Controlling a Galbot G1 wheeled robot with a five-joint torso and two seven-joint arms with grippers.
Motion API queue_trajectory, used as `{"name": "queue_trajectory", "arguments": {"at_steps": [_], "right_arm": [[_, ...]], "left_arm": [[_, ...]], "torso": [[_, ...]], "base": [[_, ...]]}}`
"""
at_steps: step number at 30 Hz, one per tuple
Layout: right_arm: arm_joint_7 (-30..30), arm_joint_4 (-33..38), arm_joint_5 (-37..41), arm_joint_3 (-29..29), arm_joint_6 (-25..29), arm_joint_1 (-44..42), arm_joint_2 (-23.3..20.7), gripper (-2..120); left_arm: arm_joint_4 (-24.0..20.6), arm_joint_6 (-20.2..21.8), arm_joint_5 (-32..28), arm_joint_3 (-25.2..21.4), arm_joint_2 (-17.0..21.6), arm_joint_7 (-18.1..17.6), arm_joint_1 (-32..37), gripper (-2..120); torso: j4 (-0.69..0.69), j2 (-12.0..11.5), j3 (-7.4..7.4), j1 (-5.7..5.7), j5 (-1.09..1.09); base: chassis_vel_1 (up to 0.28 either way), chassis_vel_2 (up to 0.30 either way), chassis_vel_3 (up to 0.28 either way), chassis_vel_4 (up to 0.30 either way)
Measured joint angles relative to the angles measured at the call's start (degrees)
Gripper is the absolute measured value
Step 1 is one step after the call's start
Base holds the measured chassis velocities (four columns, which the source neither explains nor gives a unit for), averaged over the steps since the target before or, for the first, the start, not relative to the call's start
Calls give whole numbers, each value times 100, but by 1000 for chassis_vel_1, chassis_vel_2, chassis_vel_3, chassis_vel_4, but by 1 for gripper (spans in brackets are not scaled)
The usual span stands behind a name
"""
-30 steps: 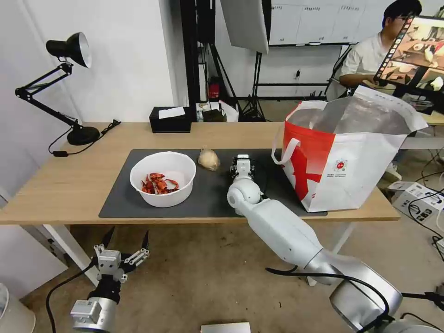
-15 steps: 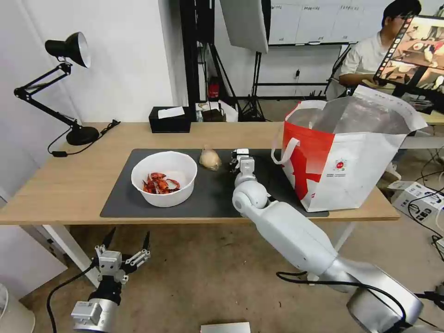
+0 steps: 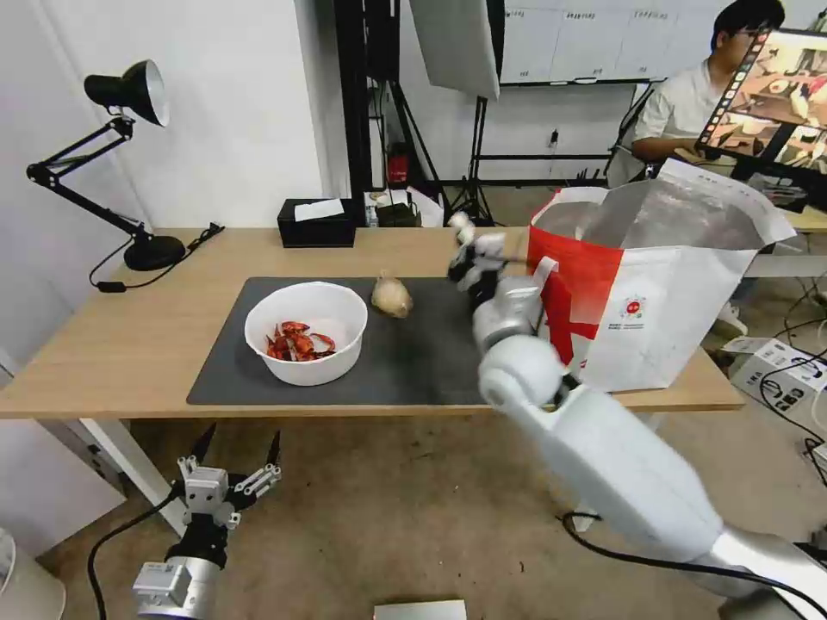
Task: Pick up the trash from the table and place it into the takeout bag.
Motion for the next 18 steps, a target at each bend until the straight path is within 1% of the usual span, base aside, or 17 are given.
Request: {"name": "queue_trajectory", "arguments": {"at_steps": [2, 3, 5, 7, 9, 10, 13, 14, 15, 16, 17, 18], "right_arm": [[417, 131, 73, 254, -223, 61, -140, 0], [417, 131, 73, 254, -223, 61, -140, 0], [825, 157, 204, 536, -469, 122, -347, 0], [918, 142, 250, 600, -523, 141, -407, 0], [1191, 64, 466, 710, -814, 191, -626, 0], [1191, 64, 466, 710, -814, 191, -626, 0], [1375, -7, 672, 707, -1372, 168, -909, 2], [1375, -7, 672, 707, -1372, 168, -909, 2], [1379, -8, 701, 708, -1503, 147, -960, 4], [1379, 9, 785, 725, -1689, 110, -1032, 11], [1379, 9, 785, 725, -1689, 110, -1032, 11], [1393, 53, 919, 735, -1784, 99, -1061, 17]], "left_arm": [[-9, 0, 3, 9, 1, 0, 0, 100], [-9, 0, 3, 9, 1, 0, 0, 100], [-17, 0, 6, 31, 2, 2, -3, 100], [-19, 0, 8, 42, -1, 2, -4, 100], [-29, 0, 29, 76, -9, 9, -4, 100], [-29, 0, 29, 76, -9, 9, -4, 100], [-145, 4, 0, 54, 16, 38, -17, 100], [-145, 4, 0, 54, 16, 38, -17, 100], [-163, 9, -10, 49, 25, 40, -18, 100], [-177, 12, -13, 49, 34, 46, -5, 100], [-177, 12, -13, 49, 34, 46, -5, 100], [-177, 13, -6, 60, 33, 53, 19, 100]], "torso": [[0, 0, 0, 0, 0], [0, 0, 0, 0, 0], [-1, 0, 0, 0, 1], [-1, 0, 0, 0, 1], [0, 0, 0, 0, 1], [0, 0, 0, 0, 1], [-1, -1, 0, 0, 1], [-1, -1, 0, 0, 1], [-1, 0, 0, 0, 1], [-2, -1, 1, 1, 1], [-2, -1, 1, 1, 1], [-1, -1, 0, 1, 1]], "base": [[0, 0, 0, 0], [0, 0, 0, 0], [0, 0, 0, 0], [0, 0, 0, 0], [0, 0, 0, 0], [0, 0, 0, 0], [0, 0, 0, 0], [0, 0, 0, 0], [0, 0, 0, 0], [0, 0, 0, 0], [0, 0, 0, 0], [0, 0, 0, 0]]}}
